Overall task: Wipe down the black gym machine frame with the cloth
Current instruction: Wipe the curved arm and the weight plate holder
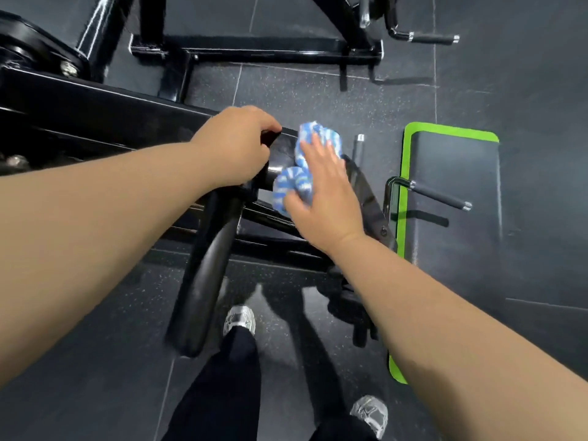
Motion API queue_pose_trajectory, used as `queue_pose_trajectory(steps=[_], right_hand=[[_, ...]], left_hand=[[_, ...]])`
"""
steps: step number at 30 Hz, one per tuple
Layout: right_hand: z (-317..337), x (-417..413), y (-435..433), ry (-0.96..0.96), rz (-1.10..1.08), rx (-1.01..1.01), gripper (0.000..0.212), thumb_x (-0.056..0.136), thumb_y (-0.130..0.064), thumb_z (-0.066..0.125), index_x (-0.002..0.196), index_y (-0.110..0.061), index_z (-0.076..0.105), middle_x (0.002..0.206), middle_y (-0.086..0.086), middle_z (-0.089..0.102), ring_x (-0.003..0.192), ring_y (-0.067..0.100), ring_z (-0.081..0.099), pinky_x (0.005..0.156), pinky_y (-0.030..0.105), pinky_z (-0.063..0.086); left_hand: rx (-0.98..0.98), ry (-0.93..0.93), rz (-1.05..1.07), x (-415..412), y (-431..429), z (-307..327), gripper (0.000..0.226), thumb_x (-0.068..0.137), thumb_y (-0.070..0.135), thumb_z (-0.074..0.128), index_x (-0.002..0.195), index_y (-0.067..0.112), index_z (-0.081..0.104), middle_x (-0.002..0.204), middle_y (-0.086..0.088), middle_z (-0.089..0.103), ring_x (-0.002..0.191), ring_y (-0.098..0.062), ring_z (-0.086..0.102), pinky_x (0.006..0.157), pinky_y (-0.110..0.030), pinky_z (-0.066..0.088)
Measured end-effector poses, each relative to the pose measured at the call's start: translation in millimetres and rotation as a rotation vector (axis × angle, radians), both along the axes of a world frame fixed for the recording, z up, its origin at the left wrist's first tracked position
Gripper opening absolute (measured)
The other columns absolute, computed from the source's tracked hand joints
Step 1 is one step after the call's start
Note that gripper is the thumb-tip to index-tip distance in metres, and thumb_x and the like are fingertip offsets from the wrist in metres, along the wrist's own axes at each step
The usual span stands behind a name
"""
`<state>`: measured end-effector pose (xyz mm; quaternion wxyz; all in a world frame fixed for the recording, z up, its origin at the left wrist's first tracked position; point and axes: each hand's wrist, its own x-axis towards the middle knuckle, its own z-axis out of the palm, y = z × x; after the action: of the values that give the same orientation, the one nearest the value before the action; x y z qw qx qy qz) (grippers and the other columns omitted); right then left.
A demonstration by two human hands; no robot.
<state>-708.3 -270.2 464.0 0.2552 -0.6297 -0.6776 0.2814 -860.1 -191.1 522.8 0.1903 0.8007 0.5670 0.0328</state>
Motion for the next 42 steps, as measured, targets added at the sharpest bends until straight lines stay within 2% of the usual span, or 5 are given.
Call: queue_pose_trajectory(steps=[8, 19, 31, 37, 42], right_hand=[[-13.3, 32.6, -6.1, -0.32, 0.207, 0.051, 0.094, 0.084, -0.012, 0.067, 0.154, -0.022, 0.004, 0.162, -0.004, -0.004, 0.149, 0.016, -0.006, 0.121, 0.038, 0.003], [-10.0, -5.1, 12.2, -0.586, 0.396, 0.322, 0.088, 0.091, -0.011, 0.058, 0.154, -0.018, -0.005, 0.162, -0.002, -0.007, 0.149, 0.015, -0.004, 0.121, 0.033, 0.001], [13.4, -30.1, -68.1, 0.451, -0.534, -0.207, 0.017, 0.086, -0.027, 0.058, 0.08, -0.011, 0.061, 0.066, -0.006, 0.054, 0.057, 0.006, 0.048, 0.045, 0.01, 0.034], [61.2, -94.1, -5.5, -0.086, 0.167, 0.024, 0.017, 0.086, -0.023, 0.05, 0.097, -0.031, 0.059, 0.101, -0.005, 0.065, 0.092, 0.018, 0.059, 0.109, 0.039, 0.03], [47.3, -76.8, -36.7, -0.118, 0.175, -0.039, 0.059, 0.088, -0.015, 0.057, 0.143, -0.024, 0.04, 0.15, -0.003, 0.04, 0.121, 0.026, 0.051, 0.084, 0.027, 0.038]], left_hand=[[0.13, -0.007, 0.47, 3.4, -80.0, -8.5, 0.041, 0.089, 0.02, 0.058, 0.13, 0.024, 0.056, 0.139, -0.001, 0.049, 0.125, -0.029, 0.045, 0.105, -0.046, 0.039], [0.201, -0.064, 0.311, -21.9, -113.2, -21.7, 0.055, 0.085, 0.006, 0.053, 0.138, 0.02, 0.047, 0.152, -0.001, 0.034, 0.14, -0.025, 0.029, 0.112, -0.047, 0.03], [-0.131, -0.486, 0.728, -40.3, -143.0, -29.3, 0.04, 0.097, 0.036, 0.049, 0.136, 0.027, 0.048, 0.123, 0.012, 0.055, 0.105, -0.003, 0.047, 0.086, -0.02, 0.031], [-0.336, -0.442, 0.663, -60.5, -140.5, -30.9, 0.036, 0.104, 0.034, 0.029, 0.114, 0.011, 0.056, 0.124, -0.01, 0.058, 0.111, -0.027, 0.051, 0.084, -0.031, 0.036], [-0.672, -0.949, 0.996, -72.3, -142.5, -36.9, 0.035, 0.098, 0.044, 0.046, 0.085, 0.019, 0.067, 0.084, 0.0, 0.064, 0.076, -0.017, 0.057, 0.08, -0.029, 0.042]])
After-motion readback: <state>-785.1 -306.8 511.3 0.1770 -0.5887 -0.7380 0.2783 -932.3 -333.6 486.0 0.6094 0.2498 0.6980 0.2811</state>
